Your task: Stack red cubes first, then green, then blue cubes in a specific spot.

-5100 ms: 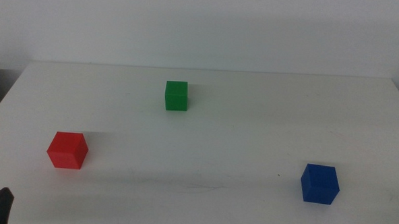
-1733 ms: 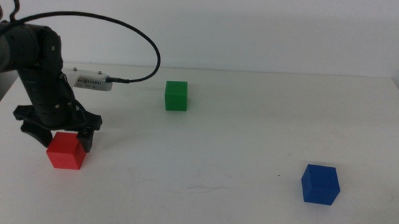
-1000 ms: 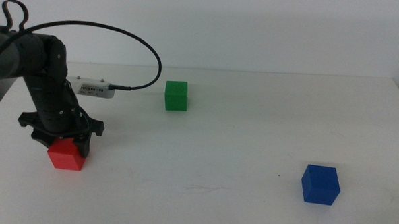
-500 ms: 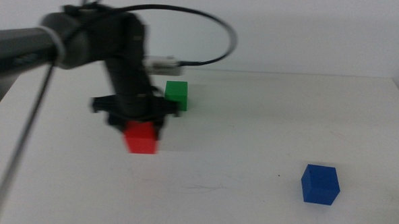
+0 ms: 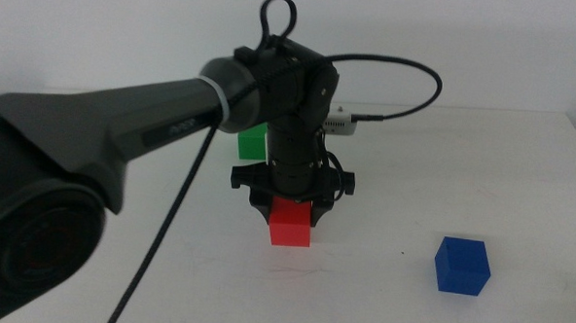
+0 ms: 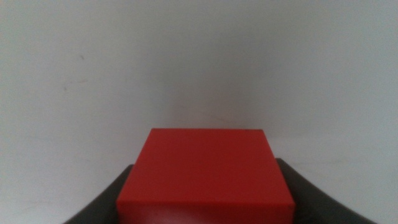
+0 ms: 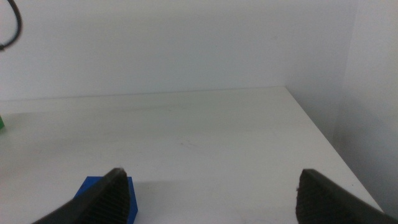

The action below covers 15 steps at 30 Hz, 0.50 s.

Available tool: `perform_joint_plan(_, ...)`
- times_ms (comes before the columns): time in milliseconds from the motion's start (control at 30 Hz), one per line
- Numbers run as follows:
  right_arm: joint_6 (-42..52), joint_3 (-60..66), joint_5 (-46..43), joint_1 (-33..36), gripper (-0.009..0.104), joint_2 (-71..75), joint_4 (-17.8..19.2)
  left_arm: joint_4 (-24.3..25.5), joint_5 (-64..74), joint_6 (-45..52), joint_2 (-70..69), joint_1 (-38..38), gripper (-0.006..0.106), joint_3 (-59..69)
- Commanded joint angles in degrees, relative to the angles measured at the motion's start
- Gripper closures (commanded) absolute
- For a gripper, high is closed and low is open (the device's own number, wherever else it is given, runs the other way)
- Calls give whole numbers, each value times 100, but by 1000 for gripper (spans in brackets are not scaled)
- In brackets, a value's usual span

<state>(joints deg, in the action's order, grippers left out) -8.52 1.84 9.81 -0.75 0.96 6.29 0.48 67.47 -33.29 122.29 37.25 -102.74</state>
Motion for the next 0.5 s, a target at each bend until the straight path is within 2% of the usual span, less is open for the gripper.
perform_joint_plan(0,37,-125,-463,-6,1,89,50,30,60,-93,-247,32,78,-241)
perform_joint_plan(467,37,-125,-463,-6,1,89,50,-227,59,59,-35,32,78,-246)
